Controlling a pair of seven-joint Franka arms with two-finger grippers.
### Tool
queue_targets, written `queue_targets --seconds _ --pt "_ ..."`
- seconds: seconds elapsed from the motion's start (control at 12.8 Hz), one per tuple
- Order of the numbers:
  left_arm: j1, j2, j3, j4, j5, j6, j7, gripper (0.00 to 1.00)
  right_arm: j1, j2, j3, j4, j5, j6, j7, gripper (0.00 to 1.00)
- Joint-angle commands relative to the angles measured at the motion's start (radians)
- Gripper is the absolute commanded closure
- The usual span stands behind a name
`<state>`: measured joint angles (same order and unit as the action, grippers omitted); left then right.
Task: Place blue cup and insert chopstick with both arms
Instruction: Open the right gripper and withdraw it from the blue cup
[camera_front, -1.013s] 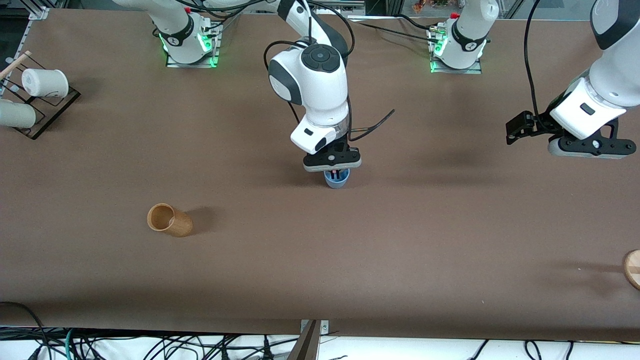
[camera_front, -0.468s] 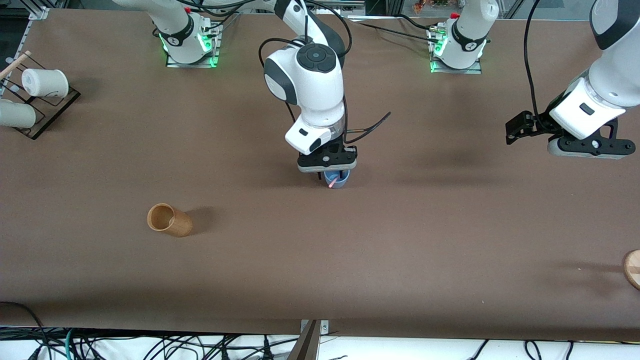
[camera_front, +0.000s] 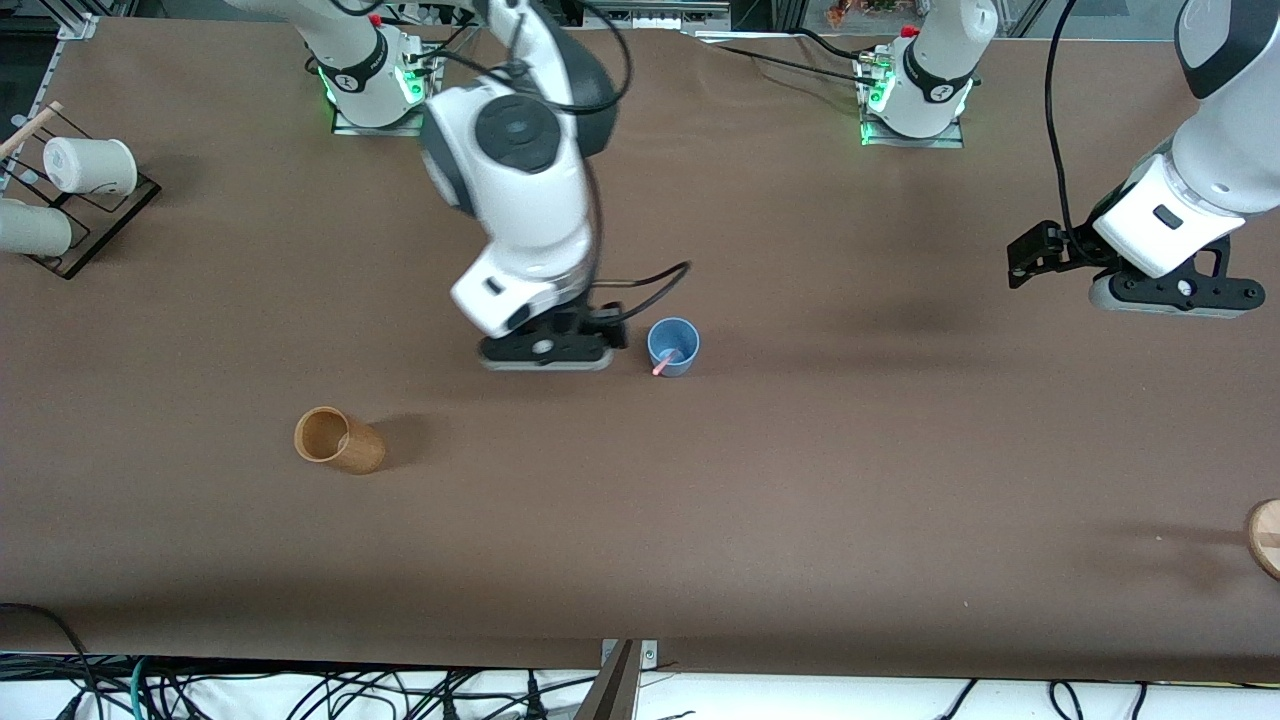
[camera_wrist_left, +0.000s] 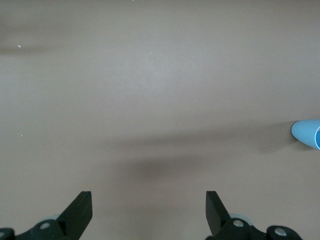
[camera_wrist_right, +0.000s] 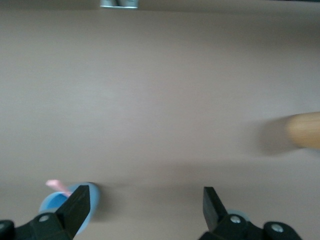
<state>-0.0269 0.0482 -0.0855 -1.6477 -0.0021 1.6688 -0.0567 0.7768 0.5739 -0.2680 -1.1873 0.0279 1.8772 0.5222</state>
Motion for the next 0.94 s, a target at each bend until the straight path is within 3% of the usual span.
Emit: queue_targets --seconds 0.0,0.47,0.7,0.86 --pt "0.005 0.007 -0.002 0.019 -0.021 -0.018 0.021 0.00 -0.137 -0.084 0.067 -0.034 0.021 -0.108 -0.161 0.00" --pt "0.007 0.006 -0.002 0.019 -0.021 -0.018 0.021 0.00 -0.382 -0.323 0.101 -0.274 0.027 -0.199 -0.574 0.00" --pt "0.007 0.007 -0.002 0.019 -0.021 -0.018 0.017 0.00 -0.433 -0.458 0.104 -0.417 0.018 -0.198 -0.625 0.00" --pt "0.007 0.006 -0.002 0.019 -0.021 -0.018 0.017 0.00 -0.444 -0.495 0.105 -0.440 0.013 -0.198 -0.622 0.00"
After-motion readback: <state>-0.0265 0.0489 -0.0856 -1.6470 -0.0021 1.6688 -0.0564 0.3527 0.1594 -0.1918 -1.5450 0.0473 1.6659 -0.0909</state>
